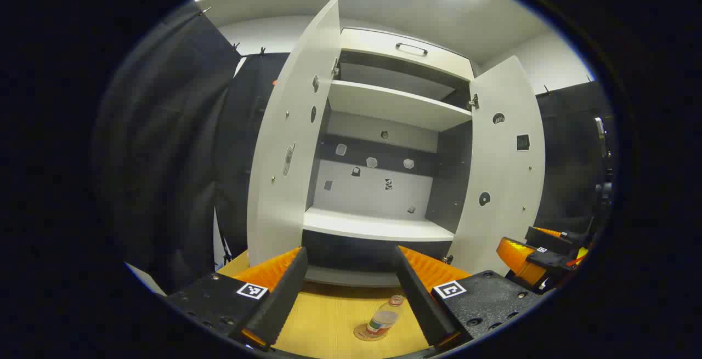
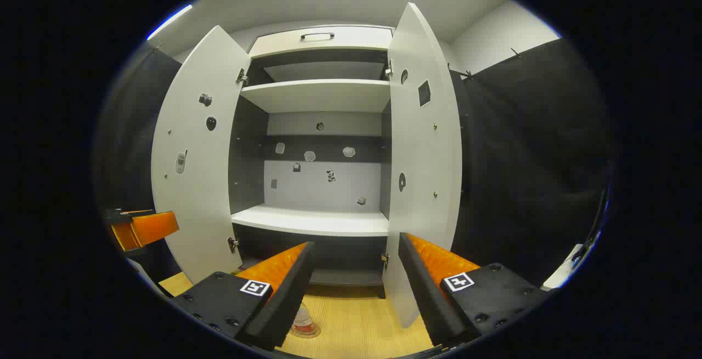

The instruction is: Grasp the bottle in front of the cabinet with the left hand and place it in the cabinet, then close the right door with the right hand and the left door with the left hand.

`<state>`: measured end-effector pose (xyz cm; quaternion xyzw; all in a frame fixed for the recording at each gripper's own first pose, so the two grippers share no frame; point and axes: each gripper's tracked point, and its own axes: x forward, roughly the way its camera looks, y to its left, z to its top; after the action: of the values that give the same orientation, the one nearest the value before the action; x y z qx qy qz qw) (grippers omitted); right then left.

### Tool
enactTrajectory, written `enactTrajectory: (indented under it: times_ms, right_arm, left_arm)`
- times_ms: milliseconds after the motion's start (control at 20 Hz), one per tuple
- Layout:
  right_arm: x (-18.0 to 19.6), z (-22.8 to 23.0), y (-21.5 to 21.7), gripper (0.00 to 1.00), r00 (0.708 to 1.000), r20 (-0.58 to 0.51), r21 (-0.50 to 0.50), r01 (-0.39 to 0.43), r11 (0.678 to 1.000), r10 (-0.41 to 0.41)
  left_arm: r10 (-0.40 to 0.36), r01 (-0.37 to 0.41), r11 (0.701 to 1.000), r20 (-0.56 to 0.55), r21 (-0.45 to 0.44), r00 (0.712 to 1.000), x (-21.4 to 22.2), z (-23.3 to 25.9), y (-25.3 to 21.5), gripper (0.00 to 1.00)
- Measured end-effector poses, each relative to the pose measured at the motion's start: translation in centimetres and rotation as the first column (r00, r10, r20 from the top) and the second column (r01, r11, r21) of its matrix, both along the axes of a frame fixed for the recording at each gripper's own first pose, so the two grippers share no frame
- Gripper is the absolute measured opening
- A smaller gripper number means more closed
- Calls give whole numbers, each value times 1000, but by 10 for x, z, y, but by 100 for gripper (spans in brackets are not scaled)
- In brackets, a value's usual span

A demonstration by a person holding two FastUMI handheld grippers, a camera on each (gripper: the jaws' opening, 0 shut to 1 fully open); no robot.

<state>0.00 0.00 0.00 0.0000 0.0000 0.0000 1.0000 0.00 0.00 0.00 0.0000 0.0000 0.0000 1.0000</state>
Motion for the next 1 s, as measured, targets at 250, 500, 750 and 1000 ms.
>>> enactTrajectory:
  times_ms: [250, 500, 750, 1000]
  right_arm:
    - [-3, -3, -1, 99, 1000, -12, -43, -16, 999, 16]
    - [-6, -3, -16, 99, 999, -29, -51, -22, 998, 20]
    - [-10, 2, -23, 99, 1000, -16, -56, 1, 998, -2]
    - [-13, -3, -19, 98, 999, -31, -57, 5, 998, -7]
  left_arm:
    - [-29, 29, 1000, -1, 7, 1000, 3, -2, -19, 95]
    - [-20, 20, 1000, -7, -6, 1000, -1, -6, -36, 94]
    - [-6, 6, 1000, 3, 0, 1000, -3, -2, -36, 95]
    - [-12, 13, 1000, -15, 17, 1000, -2, -14, -35, 95]
